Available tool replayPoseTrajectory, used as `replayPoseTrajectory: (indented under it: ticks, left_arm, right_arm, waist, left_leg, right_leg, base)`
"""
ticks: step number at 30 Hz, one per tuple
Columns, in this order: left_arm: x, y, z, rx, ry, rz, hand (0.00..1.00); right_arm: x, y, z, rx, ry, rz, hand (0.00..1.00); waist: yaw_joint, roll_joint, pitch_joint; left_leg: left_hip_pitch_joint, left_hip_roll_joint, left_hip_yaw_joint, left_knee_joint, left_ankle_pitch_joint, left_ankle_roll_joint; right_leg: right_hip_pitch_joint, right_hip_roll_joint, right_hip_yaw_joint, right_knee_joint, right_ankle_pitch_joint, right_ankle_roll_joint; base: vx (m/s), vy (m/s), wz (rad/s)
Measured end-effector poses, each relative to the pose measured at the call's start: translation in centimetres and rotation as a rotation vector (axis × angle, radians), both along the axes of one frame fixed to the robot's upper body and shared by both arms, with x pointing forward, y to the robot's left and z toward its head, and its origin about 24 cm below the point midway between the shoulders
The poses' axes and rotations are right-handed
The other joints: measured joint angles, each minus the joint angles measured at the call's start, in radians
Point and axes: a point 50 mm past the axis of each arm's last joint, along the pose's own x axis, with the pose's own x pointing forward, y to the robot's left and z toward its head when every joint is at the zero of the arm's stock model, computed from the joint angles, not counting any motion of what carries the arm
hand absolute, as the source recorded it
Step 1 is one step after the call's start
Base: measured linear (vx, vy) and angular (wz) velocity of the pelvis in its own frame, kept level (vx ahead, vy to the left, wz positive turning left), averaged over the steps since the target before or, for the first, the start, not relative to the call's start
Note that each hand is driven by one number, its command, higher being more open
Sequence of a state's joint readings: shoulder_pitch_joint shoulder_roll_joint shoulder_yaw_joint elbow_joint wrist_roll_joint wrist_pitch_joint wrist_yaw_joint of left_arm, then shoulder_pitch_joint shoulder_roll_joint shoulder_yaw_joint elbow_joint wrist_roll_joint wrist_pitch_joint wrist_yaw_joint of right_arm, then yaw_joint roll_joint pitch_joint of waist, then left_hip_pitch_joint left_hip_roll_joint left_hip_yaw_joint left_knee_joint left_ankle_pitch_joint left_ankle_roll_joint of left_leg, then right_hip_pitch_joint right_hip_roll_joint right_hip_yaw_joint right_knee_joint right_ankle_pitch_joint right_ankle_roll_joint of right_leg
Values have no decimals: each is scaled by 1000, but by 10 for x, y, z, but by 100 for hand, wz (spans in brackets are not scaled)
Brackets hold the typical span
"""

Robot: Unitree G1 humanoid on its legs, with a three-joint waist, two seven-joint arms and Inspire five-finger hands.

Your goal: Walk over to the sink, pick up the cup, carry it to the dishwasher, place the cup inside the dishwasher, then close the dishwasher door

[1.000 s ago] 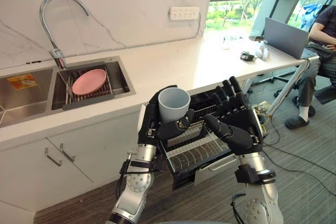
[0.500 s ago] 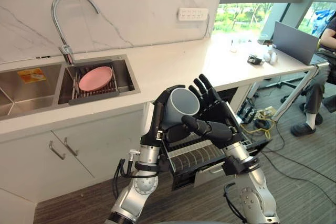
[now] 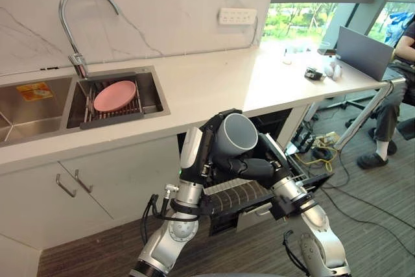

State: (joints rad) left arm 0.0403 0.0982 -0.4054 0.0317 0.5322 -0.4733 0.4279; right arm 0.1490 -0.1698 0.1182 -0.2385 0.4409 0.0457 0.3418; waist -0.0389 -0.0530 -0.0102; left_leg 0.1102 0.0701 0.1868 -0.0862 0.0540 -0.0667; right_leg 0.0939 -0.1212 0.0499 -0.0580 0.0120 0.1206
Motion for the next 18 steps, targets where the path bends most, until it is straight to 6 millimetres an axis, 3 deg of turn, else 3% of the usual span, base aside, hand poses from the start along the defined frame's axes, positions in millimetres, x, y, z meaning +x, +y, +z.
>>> replayPoseTrajectory:
  ticks: [3,4,18]
  left_arm:
    - [0,-1,1,4,0,-15,0]
    - [-1,-2,2,1,-2,-18,0]
    - [-4,-7,8,-69,-16,-28,0]
  right_arm:
    - [4,1,3,10,-7,-10,100]
    - [5,1,4,14,-10,-12,0]
    - [10,-3,10,84,-14,-67,0]
  waist:
    - [2,0,0]
    - [2,0,0]
    - [2,2,-1]
  left_leg:
    - [-1,0,-1,0,0,0]
    - [-1,0,-1,0,0,0]
    - [-9,0,-12,0,2,-3]
  right_leg:
    - [0,0,-1,0,0,0]
    - [0,0,-2,0,0,0]
    - [0,-1,-13,0,0,0]
  base:
    - [-11,-7,0]
    - [0,0,0]
    - [-14,-12,1]
